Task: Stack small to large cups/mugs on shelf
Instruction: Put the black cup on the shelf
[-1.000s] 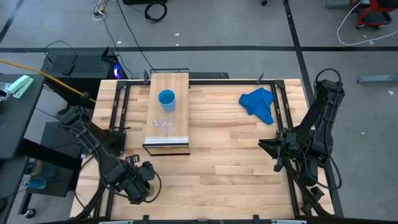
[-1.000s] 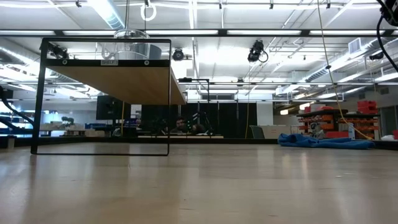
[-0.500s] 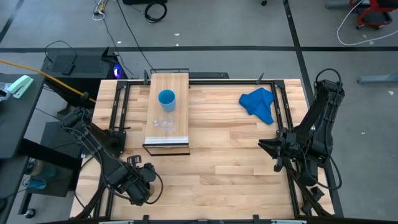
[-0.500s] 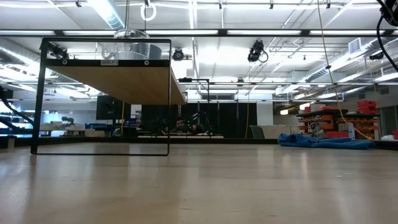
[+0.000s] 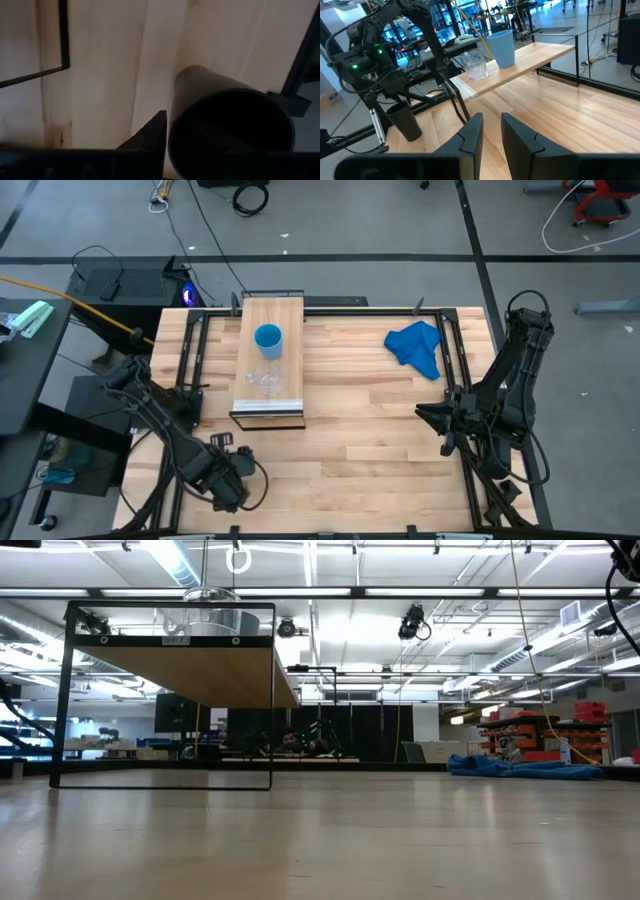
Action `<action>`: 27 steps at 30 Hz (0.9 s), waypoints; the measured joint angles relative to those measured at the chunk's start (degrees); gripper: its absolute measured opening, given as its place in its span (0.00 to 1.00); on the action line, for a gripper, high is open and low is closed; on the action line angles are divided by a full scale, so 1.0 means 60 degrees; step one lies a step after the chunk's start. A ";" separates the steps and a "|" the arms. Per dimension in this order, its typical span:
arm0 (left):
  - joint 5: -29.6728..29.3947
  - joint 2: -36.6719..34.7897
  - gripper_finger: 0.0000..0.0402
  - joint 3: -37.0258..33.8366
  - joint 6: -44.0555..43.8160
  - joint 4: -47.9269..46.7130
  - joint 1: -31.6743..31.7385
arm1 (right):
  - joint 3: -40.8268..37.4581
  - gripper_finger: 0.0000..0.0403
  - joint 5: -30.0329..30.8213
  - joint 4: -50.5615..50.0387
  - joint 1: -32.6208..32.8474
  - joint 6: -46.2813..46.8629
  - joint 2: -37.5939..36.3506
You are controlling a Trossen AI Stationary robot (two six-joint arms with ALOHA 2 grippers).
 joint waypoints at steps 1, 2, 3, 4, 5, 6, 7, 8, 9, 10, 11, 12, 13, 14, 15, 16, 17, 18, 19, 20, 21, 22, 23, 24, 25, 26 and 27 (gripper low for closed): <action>0.0005 0.0013 0.18 0.0000 0.0018 0.0010 0.0000 | 0.0000 0.19 0.0000 -0.0002 -0.0004 0.0000 0.0001; 0.0000 0.0028 0.18 0.0000 0.0031 0.0025 0.0002 | 0.0000 0.19 0.0000 0.0001 0.0000 0.0000 0.0001; -0.0001 0.0034 0.18 0.0000 0.0041 0.0059 0.0007 | 0.0000 0.19 0.0000 -0.0003 -0.0003 0.0000 0.0001; -0.0007 0.0034 0.18 0.0000 0.0041 0.0083 0.0007 | 0.0000 0.19 0.0000 -0.0003 -0.0002 -0.0001 -0.0002; -0.0011 0.0034 0.18 0.0000 0.0041 0.0082 0.0007 | 0.0000 0.19 0.0000 0.0000 -0.0003 -0.0001 0.0000; -0.0018 0.0034 0.18 0.0000 0.0037 0.0072 0.0007 | 0.0000 0.19 -0.0002 -0.0001 -0.0002 0.0000 0.0001; -0.0018 0.0034 0.18 0.0000 0.0037 0.0079 0.0007 | 0.0000 0.19 0.0000 0.0000 -0.0004 0.0000 0.0001; -0.0018 0.0034 0.18 0.0000 0.0037 0.0079 0.0007 | 0.0000 0.19 0.0000 -0.0003 0.0000 0.0000 -0.0001; -0.0022 0.0034 0.18 0.0000 0.0029 0.0079 -0.0002 | 0.0000 0.19 0.0000 0.0001 0.0000 -0.0001 0.0001; -0.0026 0.0077 0.17 0.0000 0.0009 0.0077 0.0000 | 0.0000 0.19 -0.0001 -0.0001 -0.0004 0.0000 0.0001; -0.0029 0.0136 0.17 0.0000 0.0008 0.0082 -0.0004 | 0.0000 0.19 0.0000 -0.0003 -0.0004 0.0000 0.0001; -0.0033 0.0198 0.17 0.0000 0.0014 0.0080 -0.0004 | 0.0000 0.19 0.0000 0.0001 0.0000 0.0000 0.0001; -0.0034 0.0269 0.17 0.0000 0.0035 0.0082 -0.0004 | 0.0000 0.19 -0.0002 -0.0001 0.0000 0.0000 0.0001; -0.0036 0.0343 0.17 0.0000 0.0037 0.0086 -0.0001 | 0.0000 0.19 0.0000 -0.0003 -0.0003 0.0000 0.0001; -0.0036 0.0434 0.17 0.0000 0.0039 0.0079 0.0000 | 0.0000 0.19 0.0000 -0.0003 -0.0003 0.0000 0.0001; -0.0036 0.0520 0.17 0.0000 0.0040 0.0079 -0.0002 | 0.0000 0.19 -0.0003 -0.0003 -0.0001 0.0000 0.0001; -0.0036 0.0591 0.16 0.0000 0.0039 0.0082 0.0000 | 0.0000 0.19 0.0000 -0.0003 0.0000 -0.0001 0.0001; -0.0036 0.0626 0.16 0.0000 0.0037 0.0078 0.0000 | 0.0000 0.19 0.0000 -0.0003 0.0000 0.0000 0.0001; -0.0040 0.0643 0.16 0.0000 0.0037 0.0076 0.0000 | 0.0000 0.19 0.0000 0.0000 -0.0004 0.0000 0.0001; -0.0038 0.0646 0.15 0.0000 0.0037 0.0078 -0.0001 | 0.0000 0.19 0.0000 -0.0001 -0.0004 0.0000 0.0001; -0.0036 0.0646 0.14 0.0000 0.0037 0.0071 -0.0004 | 0.0000 0.19 0.0000 0.0001 0.0000 0.0000 0.0001; -0.0036 0.0646 0.14 0.0000 0.0037 0.0068 -0.0003 | 0.0000 0.19 0.0000 -0.0003 0.0000 0.0000 0.0001; -0.0036 0.0646 0.13 0.0000 0.0025 0.0068 0.0004 | 0.0000 0.19 -0.0001 0.0000 0.0000 0.0000 0.0001; -0.0036 0.0646 0.12 0.0000 0.0005 0.0068 0.0007 | 0.0000 0.19 0.0000 -0.0003 -0.0004 0.0000 0.0001; -0.0036 0.0646 0.11 0.0000 0.0001 0.0064 0.0007 | 0.0000 0.19 0.0000 0.0001 -0.0004 -0.0003 0.0001; -0.0036 0.0646 0.10 0.0000 -0.0018 0.0068 0.0007 | 0.0000 0.19 0.0000 -0.0002 0.0000 0.0000 0.0001; -0.0036 0.0646 0.09 0.0000 -0.0059 0.0068 0.0007 | 0.0000 0.19 0.0000 0.0001 0.0000 0.0000 0.0001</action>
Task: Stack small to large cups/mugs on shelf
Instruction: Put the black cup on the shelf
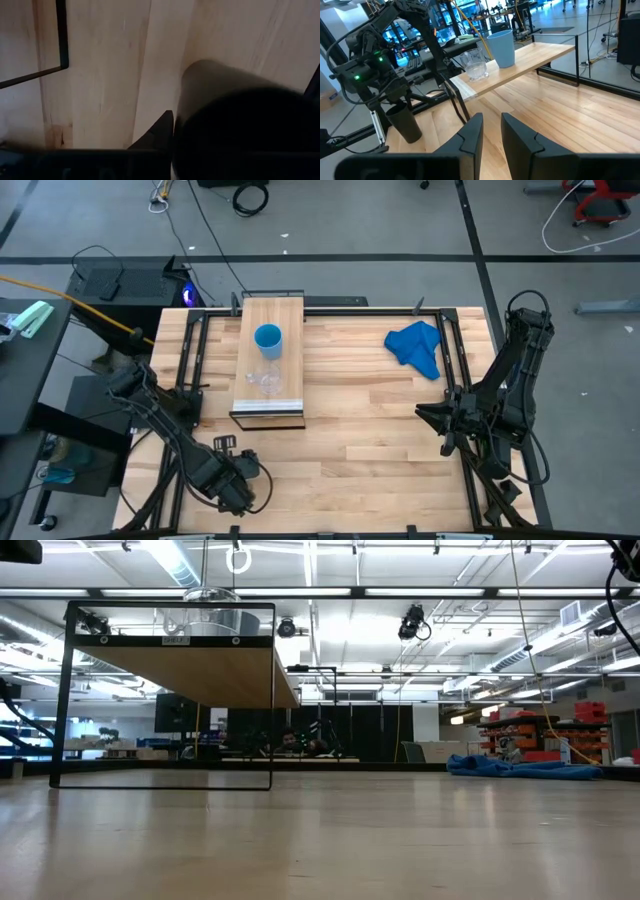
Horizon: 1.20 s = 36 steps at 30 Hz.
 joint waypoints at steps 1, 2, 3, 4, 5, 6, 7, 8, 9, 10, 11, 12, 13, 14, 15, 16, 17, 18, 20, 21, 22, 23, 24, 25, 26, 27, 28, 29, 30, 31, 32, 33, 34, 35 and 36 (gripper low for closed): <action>0.0001 0.0000 0.07 0.0000 -0.0010 0.0001 0.0000 | 0.0000 0.19 -0.0003 -0.0003 0.0000 0.0000 0.0000; 0.0000 0.0000 0.06 0.0001 -0.0013 0.0009 0.0000 | 0.0000 0.19 0.0000 -0.0004 -0.0004 0.0000 0.0000; 0.0012 0.0000 0.05 0.0008 -0.0013 0.0019 0.0000 | 0.0000 0.19 -0.0001 -0.0004 -0.0001 0.0000 0.0000; 0.0026 0.0000 0.05 0.0015 -0.0013 0.0022 0.0000 | 0.0000 0.19 0.0000 -0.0001 0.0000 0.0000 0.0000; 0.0032 -0.0004 0.04 0.0015 -0.0016 0.0022 0.0000 | 0.0000 0.19 0.0000 -0.0004 -0.0003 0.0000 0.0000; 0.0036 -0.0004 0.04 0.0015 -0.0019 0.0022 0.0000 | 0.0000 0.19 0.0000 -0.0003 -0.0003 0.0000 0.0000; 0.0036 -0.0006 0.03 0.0015 -0.0059 0.0018 0.0000 | 0.0000 0.19 0.0000 -0.0004 -0.0002 -0.0002 0.0000; 0.0036 -0.0007 0.04 0.0015 -0.0113 0.0018 0.0000 | 0.0000 0.19 0.0000 0.0000 0.0000 0.0000 0.0000; 0.0036 -0.0007 0.04 0.0015 -0.0216 0.0018 0.0000 | 0.0000 0.19 0.0000 -0.0004 0.0000 0.0000 0.0000; 0.0036 -0.0007 0.04 0.0027 -0.0262 0.0009 0.0000 | 0.0000 0.19 0.0000 -0.0004 -0.0001 -0.0001 0.0000; 0.0036 -0.0006 0.05 0.0067 -0.0264 -0.0004 0.0000 | 0.0000 0.19 0.0000 -0.0004 -0.0004 0.0000 0.0000; 0.0042 -0.0004 0.05 0.0133 -0.0260 -0.0017 0.0000 | 0.0000 0.19 0.0000 -0.0004 0.0000 0.0000 0.0000; 0.0066 -0.0004 0.05 0.0224 -0.0260 -0.0031 0.0000 | 0.0000 0.19 0.0000 -0.0004 0.0000 0.0000 0.0000; 0.0129 -0.0005 0.04 0.0344 -0.0257 -0.0059 0.0000 | 0.0000 0.19 0.0000 -0.0002 0.0000 0.0000 0.0000; 0.0178 -0.0033 0.03 0.0488 -0.0257 -0.0072 0.0000 | 0.0000 0.19 0.0000 -0.0002 -0.0002 0.0000 0.0000; 0.0205 -0.0060 0.02 0.0657 -0.0259 -0.0120 0.0004 | 0.0000 0.19 0.0000 -0.0004 0.0000 0.0000 0.0000; 0.0237 -0.0108 0.02 0.0868 -0.0264 -0.0218 0.0026 | 0.0000 0.19 0.0000 -0.0003 0.0000 0.0000 0.0000; 0.0244 -0.0157 0.02 0.1129 -0.0264 -0.0355 0.0040 | 0.0000 0.19 0.0000 -0.0004 0.0000 0.0000 0.0000; 0.0248 -0.0270 0.03 0.1792 -0.0365 -0.0712 0.0066 | 0.0000 0.19 0.0000 -0.0001 -0.0001 -0.0001 0.0000; 0.0244 -0.0322 0.03 0.2194 -0.0492 -0.0938 0.0086 | 0.0000 0.19 0.0000 -0.0004 -0.0003 0.0000 0.0000; 0.0253 -0.0345 0.03 0.2677 -0.0512 -0.1169 0.0137 | 0.0000 0.19 0.0000 -0.0004 0.0000 0.0000 0.0000; 0.0258 -0.0346 0.03 0.3209 -0.0513 -0.1419 0.0189 | 0.0000 0.19 0.0000 -0.0003 -0.0002 0.0000 0.0000; 0.0260 -0.0346 0.02 0.3760 -0.0516 -0.1671 0.0230 | 0.0000 0.19 -0.0002 -0.0004 -0.0004 -0.0002 0.0000; 0.0249 -0.0346 0.02 0.4344 -0.0519 -0.1983 0.0282 | 0.0000 0.19 0.0000 -0.0004 0.0000 0.0000 0.0000; 0.0230 -0.0348 0.02 0.4937 -0.0546 -0.2258 0.0351 | 0.0000 0.19 0.0000 -0.0003 0.0000 0.0000 0.0000; 0.0159 -0.0362 0.02 0.5483 -0.0580 -0.2438 0.0436 | 0.0000 0.19 0.0000 -0.0001 -0.0001 0.0000 0.0000; 0.0007 -0.0364 0.02 0.6025 -0.0597 -0.2615 0.0535 | 0.0000 0.19 0.0000 -0.0001 -0.0004 0.0000 0.0000; -0.0204 -0.0363 0.02 0.6560 -0.0610 -0.2818 0.0632 | 0.0000 0.19 0.0000 0.0000 0.0000 0.0000 0.0000; -0.0445 -0.0361 0.02 0.7078 -0.0580 -0.3057 0.0737 | 0.0000 0.19 0.0000 -0.0003 0.0000 0.0000 0.0000; -0.0659 -0.0361 0.02 0.7596 -0.0474 -0.3284 0.0844 | 0.0000 0.19 0.0000 -0.0004 0.0000 0.0000 0.0000; -0.0836 -0.0361 0.02 0.8105 -0.0234 -0.3481 0.0978 | 0.0000 0.19 0.0000 -0.0004 -0.0002 0.0000 0.0000; -0.0990 -0.0363 0.02 0.8592 -0.0011 -0.3571 0.1128 | 0.0000 0.19 -0.0002 -0.0004 -0.0004 0.0000 0.0000; -0.1113 -0.0368 0.02 0.9013 0.0285 -0.3539 0.1319 | 0.0000 0.19 0.0000 -0.0002 0.0000 0.0000 0.0000; -0.1240 -0.0379 0.02 0.9439 0.0607 -0.3535 0.1532 | 0.0000 0.19 0.0000 0.0000 -0.0004 0.0000 0.0000; -0.1428 -0.0389 0.02 0.9780 0.0893 -0.3491 0.1694 | 0.0000 0.19 0.0000 -0.0003 -0.0003 0.0000 0.0000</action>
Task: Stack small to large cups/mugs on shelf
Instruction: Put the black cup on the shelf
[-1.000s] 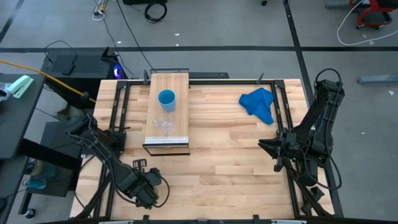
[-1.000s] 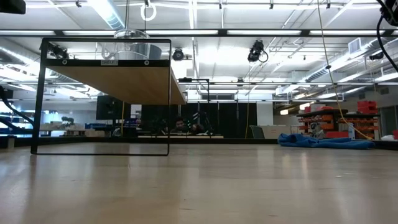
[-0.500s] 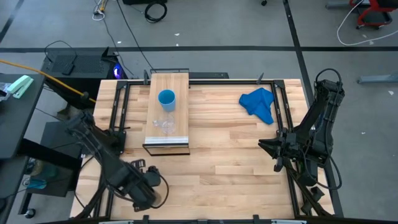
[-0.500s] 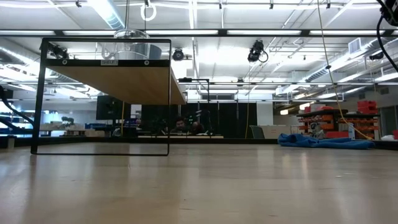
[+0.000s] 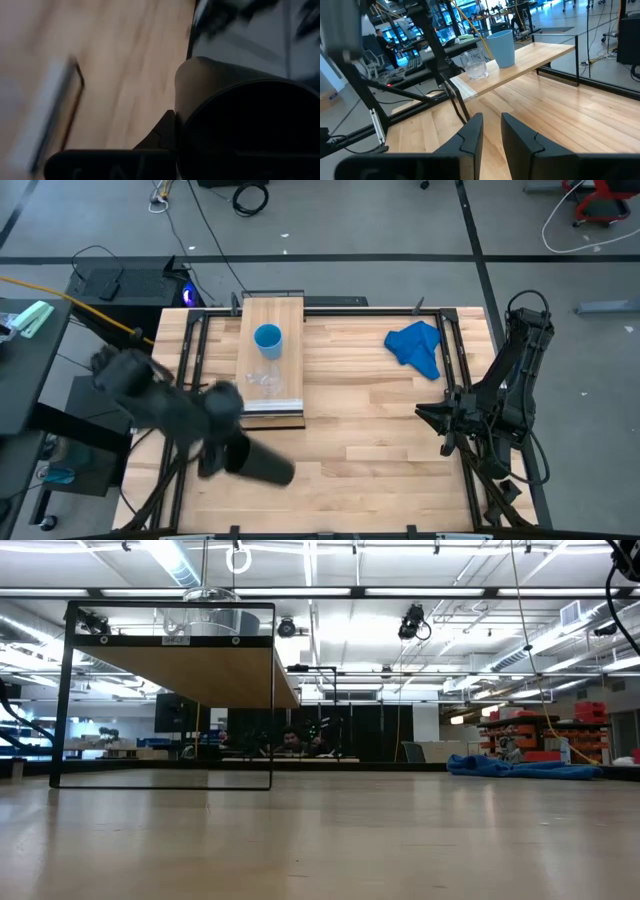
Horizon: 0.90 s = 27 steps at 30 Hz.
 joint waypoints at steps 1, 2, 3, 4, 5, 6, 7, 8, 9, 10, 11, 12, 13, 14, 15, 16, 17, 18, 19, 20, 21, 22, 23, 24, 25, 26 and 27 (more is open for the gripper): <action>-0.0210 -0.0204 0.02 -0.0039 0.0165 0.0277 0.0188 | 0.0000 0.19 0.0000 0.0000 0.0003 0.0000 0.0000; -0.0290 -0.0585 0.02 -0.0349 0.0358 0.0614 0.0487 | 0.0000 0.19 0.0000 0.0000 0.0003 0.0000 0.0000; -0.0433 -0.0829 0.02 -0.0499 0.0511 0.0670 0.0764 | 0.0000 0.19 0.0000 0.0003 0.0000 0.0000 0.0000; -0.0560 -0.1059 0.02 -0.0524 0.0628 0.0585 0.1129 | 0.0000 0.19 -0.0003 0.0000 0.0003 0.0000 0.0000; -0.0667 -0.1223 0.02 -0.0521 0.0781 0.0421 0.1475 | 0.0003 0.19 -0.0001 0.0000 0.0001 0.0000 0.0000; -0.0867 -0.1355 0.02 -0.0481 0.0886 0.0196 0.1826 | 0.0004 0.19 -0.0003 0.0006 0.0003 0.0000 0.0000; -0.1101 -0.1448 0.02 -0.0423 0.1123 -0.0021 0.2200 | 0.0004 0.19 -0.0004 0.0002 0.0000 0.0000 0.0000; -0.1354 -0.1494 0.02 -0.0340 0.1398 -0.0111 0.2593 | 0.0004 0.19 0.0000 0.0002 0.0003 0.0000 -0.0002; -0.1530 -0.1566 0.02 -0.0236 0.1727 -0.0062 0.3006 | 0.0004 0.19 0.0000 0.0003 0.0002 0.0000 -0.0002; -0.1644 -0.1625 0.02 -0.0123 0.2110 -0.0023 0.3415 | 0.0004 0.19 -0.0004 -0.0003 0.0001 -0.0002 0.0000; -0.1687 -0.1672 0.02 -0.0015 0.2461 0.0004 0.3850 | 0.0004 0.19 -0.0002 0.0005 0.0003 0.0000 0.0000; -0.1731 -0.1774 0.02 -0.0011 0.2794 0.0180 0.4314 | 0.0004 0.19 -0.0004 -0.0001 0.0001 0.0000 0.0000; -0.1732 -0.1903 0.02 -0.0079 0.3108 0.0459 0.4783 | 0.0004 0.19 -0.0004 0.0004 0.0003 0.0000 0.0000; -0.1745 -0.1963 0.02 -0.0080 0.3427 0.0602 0.5243 | 0.0004 0.19 -0.0004 0.0000 0.0000 0.0000 0.0000; -0.1763 -0.1975 0.02 -0.0049 0.3741 0.0653 0.5699 | 0.0004 0.19 -0.0004 0.0000 0.0003 0.0000 0.0000; -0.1753 -0.1974 0.02 -0.0011 0.4022 0.0703 0.6163 | 0.0004 0.19 -0.0004 0.0000 0.0000 0.0000 0.0000; -0.1755 -0.1966 0.02 -0.0013 0.4314 0.0769 0.6615 | 0.0004 0.19 -0.0004 0.0001 0.0002 0.0000 0.0000; -0.1700 -0.1956 0.02 -0.0032 0.4658 0.0839 0.7056 | 0.0004 0.19 -0.0004 0.0000 0.0000 0.0000 0.0000; -0.1627 -0.1938 0.02 -0.0035 0.4977 0.0901 0.7513 | 0.0004 0.19 -0.0003 0.0001 0.0002 0.0000 0.0000; -0.1557 -0.1912 0.02 -0.0035 0.5314 0.0912 0.7966 | 0.0004 0.19 -0.0004 0.0002 0.0001 0.0000 0.0000; -0.1443 -0.1856 0.02 -0.0035 0.5625 0.0930 0.8426 | 0.0004 0.19 -0.0004 0.0000 0.0000 0.0000 0.0000; -0.1282 -0.1793 0.02 -0.0032 0.5961 0.0970 0.8917 | 0.0004 0.19 -0.0001 0.0003 0.0000 0.0000 0.0000; -0.1029 -0.1715 0.02 -0.0034 0.6267 0.0988 0.9401 | 0.0004 0.19 -0.0004 0.0001 0.0000 0.0000 0.0000; -0.0727 -0.1619 0.02 -0.0035 0.6581 0.0984 0.9895 | 0.0004 0.19 -0.0004 0.0003 0.0000 0.0000 0.0000; -0.0349 -0.1493 0.02 -0.0035 0.6901 0.0992 1.0378 | 0.0004 0.19 -0.0004 0.0000 0.0000 0.0000 0.0000; 0.0074 -0.1359 0.02 -0.0035 0.7152 0.1018 1.0819 | 0.0004 0.19 -0.0004 0.0003 0.0000 0.0000 0.0000; 0.0537 -0.1203 0.02 -0.0035 0.7397 0.1028 1.1246 | 0.0004 0.19 -0.0004 0.0001 0.0000 -0.0001 0.0000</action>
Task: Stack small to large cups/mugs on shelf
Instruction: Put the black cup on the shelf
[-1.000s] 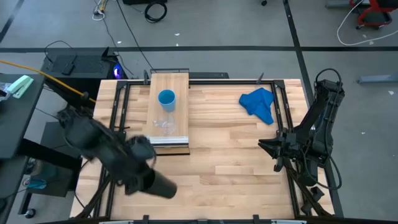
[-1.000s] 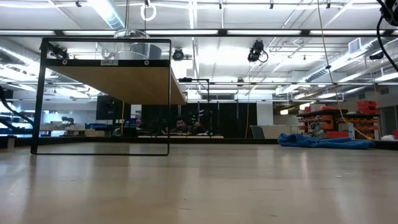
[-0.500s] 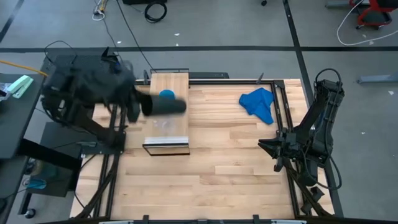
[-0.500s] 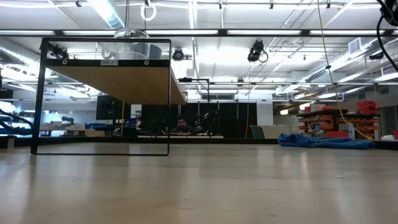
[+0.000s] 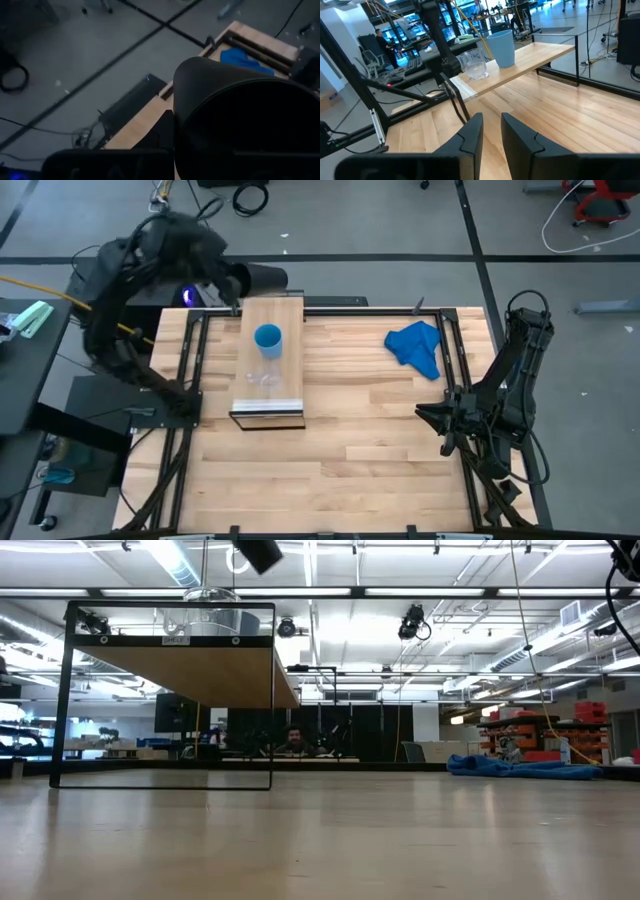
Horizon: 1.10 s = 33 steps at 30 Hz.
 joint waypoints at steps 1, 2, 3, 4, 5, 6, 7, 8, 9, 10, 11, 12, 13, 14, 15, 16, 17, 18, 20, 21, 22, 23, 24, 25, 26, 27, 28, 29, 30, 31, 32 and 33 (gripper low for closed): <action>0.0445 0.0162 0.02 0.0000 0.0237 0.0000 0.0417 | 0.0000 0.19 0.0000 0.0001 0.0000 0.0001 0.0000; 0.0866 0.0326 0.02 0.0000 0.0449 -0.0014 0.0803 | 0.0000 0.19 0.0001 0.0000 0.0003 0.0001 0.0000; 0.1197 0.0502 0.02 -0.0007 0.0621 -0.0038 0.1159 | 0.0000 0.19 0.0000 0.0001 0.0002 0.0001 0.0000; 0.1475 0.0674 0.02 -0.0007 0.0763 -0.0062 0.1455 | 0.0000 0.19 0.0000 0.0000 0.0000 0.0001 0.0000; 0.1713 0.0859 0.02 -0.0007 0.0924 -0.0073 0.1693 | 0.0000 0.19 0.0000 0.0001 0.0000 0.0001 0.0000; 0.1870 0.1031 0.02 -0.0007 0.1048 -0.0120 0.1884 | 0.0000 0.19 0.0000 0.0000 0.0001 0.0001 0.0000; 0.1968 0.1213 0.02 -0.0004 0.1214 -0.0245 0.2053 | 0.0000 0.19 0.0000 0.0002 0.0000 0.0001 0.0000; 0.2009 0.1410 0.02 -0.0007 0.1365 -0.0444 0.2197 | 0.0000 0.19 0.0000 -0.0001 0.0000 0.0001 0.0000; 0.2027 0.1593 0.02 -0.0007 0.1485 -0.0617 0.2303 | 0.0000 0.19 0.0000 0.0002 0.0000 -0.0002 0.0000; 0.2034 0.1792 0.02 -0.0007 0.1605 -0.0761 0.2362 | 0.0000 0.19 0.0000 -0.0001 0.0000 0.0001 0.0000; 0.2033 0.2005 0.02 -0.0007 0.1714 -0.0904 0.2406 | 0.0000 0.19 0.0000 0.0002 0.0000 0.0001 0.0000; 0.2034 0.2209 0.02 -0.0007 0.1779 -0.1011 0.2434 | 0.0000 0.19 0.0000 0.0000 0.0001 0.0000 0.0000; 0.2032 0.2404 0.02 -0.0007 0.1827 -0.1037 0.2460 | 0.0000 0.19 0.0000 0.0000 0.0000 0.0001 0.0000; 0.2034 0.2590 0.02 -0.0007 0.1834 -0.0999 0.2461 | 0.0000 0.19 0.0000 -0.0001 0.0002 0.0000 0.0000; 0.2034 0.2768 0.02 -0.0007 0.1836 -0.0970 0.2459 | 0.0000 0.19 0.0000 -0.0001 0.0000 0.0001 0.0000; 0.2029 0.2936 0.02 -0.0007 0.1865 -0.0998 0.2437 | 0.0000 0.19 0.0000 0.0002 0.0002 0.0001 0.0000; 0.1983 0.3090 0.02 -0.0007 0.1897 -0.1054 0.2425 | 0.0000 0.19 0.0000 0.0000 0.0000 0.0001 0.0000; 0.1894 0.3246 0.02 -0.0007 0.1885 -0.1084 0.2425 | 0.0000 0.19 0.0000 0.0001 0.0000 0.0001 0.0000; 0.1651 0.3500 0.02 -0.0007 0.1589 -0.1065 0.2372 | 0.0000 0.19 0.0000 0.0002 0.0001 0.0001 0.0000; 0.1587 0.3588 0.02 -0.0011 0.1419 -0.1071 0.2359 | 0.0000 0.19 0.0000 -0.0001 0.0000 0.0001 0.0000; 0.1556 0.3647 0.02 -0.0011 0.1276 -0.1069 0.2359 | 0.0000 0.19 0.0000 0.0002 0.0000 0.0001 0.0000; 0.1548 0.3687 0.02 -0.0006 0.1134 -0.1071 0.2356 | -0.0002 0.19 0.0000 -0.0001 0.0000 0.0001 0.0000; 0.1514 0.3711 0.02 -0.0004 0.0946 -0.1071 0.2322 | 0.0000 0.19 0.0000 -0.0001 0.0000 0.0001 0.0000; 0.1378 0.3726 0.02 -0.0004 0.0775 -0.1069 0.2305 | 0.0000 0.19 0.0000 -0.0001 0.0000 0.0001 0.0000; 0.1160 0.3731 0.02 -0.0004 0.0601 -0.1071 0.2275 | -0.0001 0.19 0.0000 0.0001 0.0000 0.0001 0.0000; 0.0906 0.3731 0.02 -0.0004 0.0377 -0.1071 0.2226 | 0.0000 0.19 0.0000 0.0001 0.0000 0.0000 0.0000; 0.0665 0.3731 0.02 -0.0001 0.0175 -0.1073 0.2183 | 0.0000 0.19 0.0000 0.0002 0.0001 0.0001 0.0000; 0.0474 0.3731 0.02 0.0004 0.0029 -0.1071 0.2157 | 0.0000 0.19 0.0000 -0.0001 0.0000 0.0001 0.0000; 0.0388 0.3731 0.02 0.0004 -0.0122 -0.1071 0.2144 | 0.0000 0.19 0.0000 0.0000 0.0000 0.0001 0.0000; 0.0375 0.3731 0.02 0.0004 -0.0256 -0.1073 0.2137 | 0.0000 0.19 0.0000 -0.0001 0.0000 0.0001 0.0000; 0.0373 0.3731 0.02 0.0004 -0.0311 -0.1071 0.2136 | 0.0000 0.19 0.0000 0.0002 0.0000 0.0001 0.0000; 0.0362 0.3731 0.02 0.0004 -0.0375 -0.1074 0.2116 | 0.0000 0.19 0.0000 -0.0001 0.0001 0.0001 0.0000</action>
